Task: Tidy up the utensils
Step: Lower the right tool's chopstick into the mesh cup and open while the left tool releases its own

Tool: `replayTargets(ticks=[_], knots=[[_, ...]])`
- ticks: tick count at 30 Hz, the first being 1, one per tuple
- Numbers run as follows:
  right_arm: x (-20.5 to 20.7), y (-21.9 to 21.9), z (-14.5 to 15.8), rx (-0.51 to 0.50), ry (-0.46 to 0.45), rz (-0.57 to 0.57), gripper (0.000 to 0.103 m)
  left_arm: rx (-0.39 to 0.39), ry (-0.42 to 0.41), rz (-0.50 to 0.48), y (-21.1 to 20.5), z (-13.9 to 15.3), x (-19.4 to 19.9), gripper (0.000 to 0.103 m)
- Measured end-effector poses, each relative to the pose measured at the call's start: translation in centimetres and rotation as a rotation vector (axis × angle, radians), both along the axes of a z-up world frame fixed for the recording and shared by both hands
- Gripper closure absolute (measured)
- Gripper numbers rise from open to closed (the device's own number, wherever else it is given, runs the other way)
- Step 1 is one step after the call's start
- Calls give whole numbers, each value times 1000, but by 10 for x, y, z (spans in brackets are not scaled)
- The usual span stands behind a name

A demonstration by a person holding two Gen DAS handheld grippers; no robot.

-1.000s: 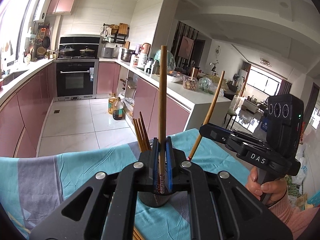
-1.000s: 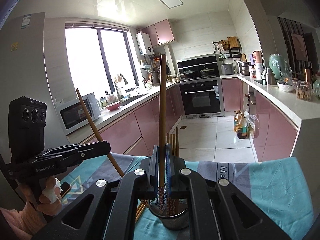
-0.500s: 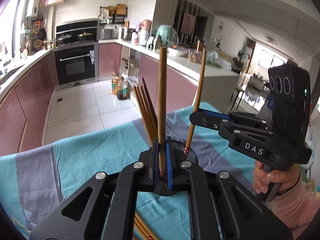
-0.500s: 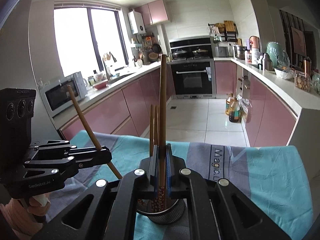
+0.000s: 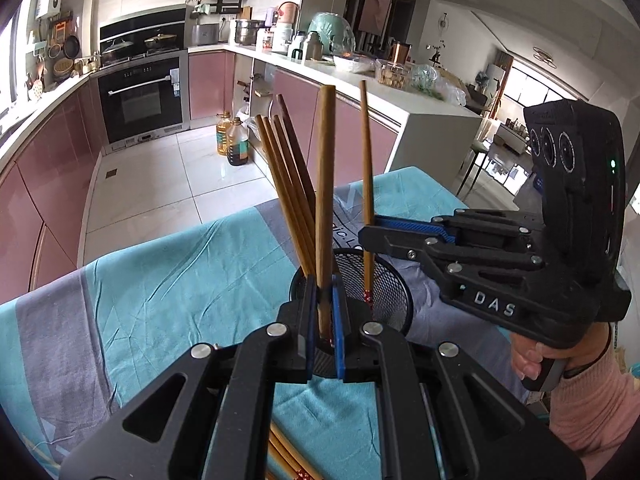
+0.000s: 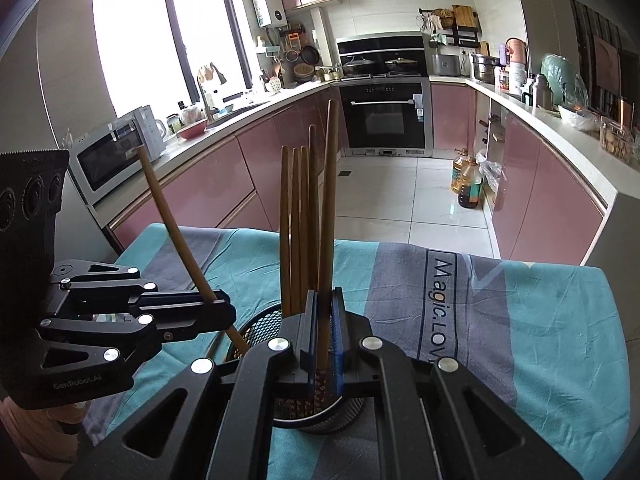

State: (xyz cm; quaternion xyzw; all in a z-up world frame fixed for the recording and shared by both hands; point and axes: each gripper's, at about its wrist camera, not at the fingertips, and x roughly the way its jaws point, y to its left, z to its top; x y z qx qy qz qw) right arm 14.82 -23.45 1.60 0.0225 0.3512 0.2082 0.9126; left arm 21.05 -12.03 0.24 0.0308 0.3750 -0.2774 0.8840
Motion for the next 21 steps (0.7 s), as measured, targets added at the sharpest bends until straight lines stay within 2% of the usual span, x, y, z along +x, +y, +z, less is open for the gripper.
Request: replayTargets(ticks=[10,16,19,21], knots=[[8,2,-7,-4,19,-21,96,16,15,27,-6,-7,14,93],[6,0,-8,1,17,-24,96,8,21,41,-2,-13,11,85],[0,-2,-7,12,6,-22,95,5,-16,65,3,-9,3,78],[-6,-4,-4,31,-7,-15,90,-5,-44,70,8,-6,-5,74]])
